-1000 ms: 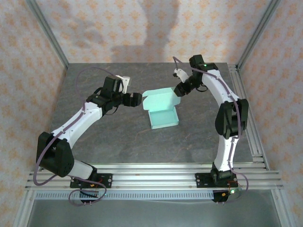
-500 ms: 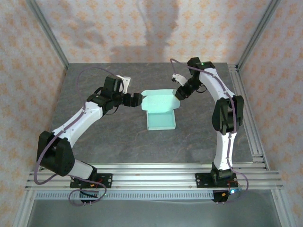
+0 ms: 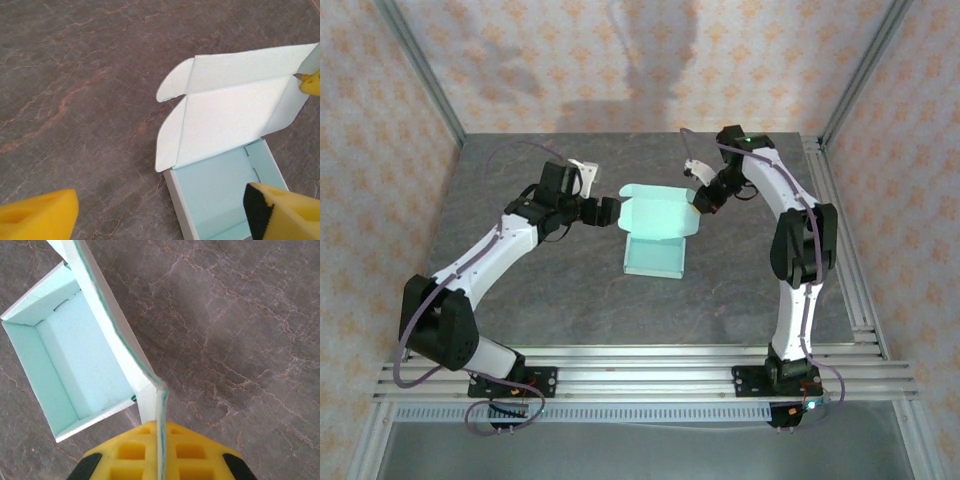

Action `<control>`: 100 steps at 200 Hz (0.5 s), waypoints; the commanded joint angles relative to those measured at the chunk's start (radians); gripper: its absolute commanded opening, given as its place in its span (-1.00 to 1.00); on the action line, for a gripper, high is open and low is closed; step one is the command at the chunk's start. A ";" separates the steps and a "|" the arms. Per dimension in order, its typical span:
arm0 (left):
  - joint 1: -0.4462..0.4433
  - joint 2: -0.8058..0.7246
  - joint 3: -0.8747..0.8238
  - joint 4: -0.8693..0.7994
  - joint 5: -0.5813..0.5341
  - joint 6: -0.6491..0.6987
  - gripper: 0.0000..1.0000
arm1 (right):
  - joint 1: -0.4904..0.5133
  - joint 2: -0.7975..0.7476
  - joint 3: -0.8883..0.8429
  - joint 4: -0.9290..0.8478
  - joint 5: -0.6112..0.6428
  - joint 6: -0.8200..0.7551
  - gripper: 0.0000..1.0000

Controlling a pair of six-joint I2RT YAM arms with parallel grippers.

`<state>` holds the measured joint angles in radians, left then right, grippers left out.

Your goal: Fold the paper box

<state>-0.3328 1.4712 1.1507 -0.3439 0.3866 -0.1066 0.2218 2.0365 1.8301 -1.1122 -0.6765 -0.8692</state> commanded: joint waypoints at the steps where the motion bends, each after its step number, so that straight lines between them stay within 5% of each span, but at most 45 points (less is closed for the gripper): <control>1: 0.000 0.048 0.052 0.014 0.048 0.060 0.63 | 0.014 -0.072 -0.047 0.065 0.038 -0.020 -1.00; 20: -0.018 0.094 0.101 -0.047 0.118 0.197 0.61 | 0.019 -0.096 -0.079 0.077 0.038 -0.033 -1.00; 50: -0.031 0.163 0.189 -0.154 0.077 0.360 0.57 | 0.024 -0.115 -0.095 0.069 0.032 -0.061 -1.00; 100: -0.034 0.265 0.303 -0.295 0.106 0.482 0.01 | 0.027 -0.127 -0.088 0.065 0.023 -0.075 -1.00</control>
<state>-0.3649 1.7123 1.4117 -0.5289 0.4576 0.2710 0.2417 1.9530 1.7416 -1.0462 -0.6617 -0.9138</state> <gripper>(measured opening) 0.561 0.049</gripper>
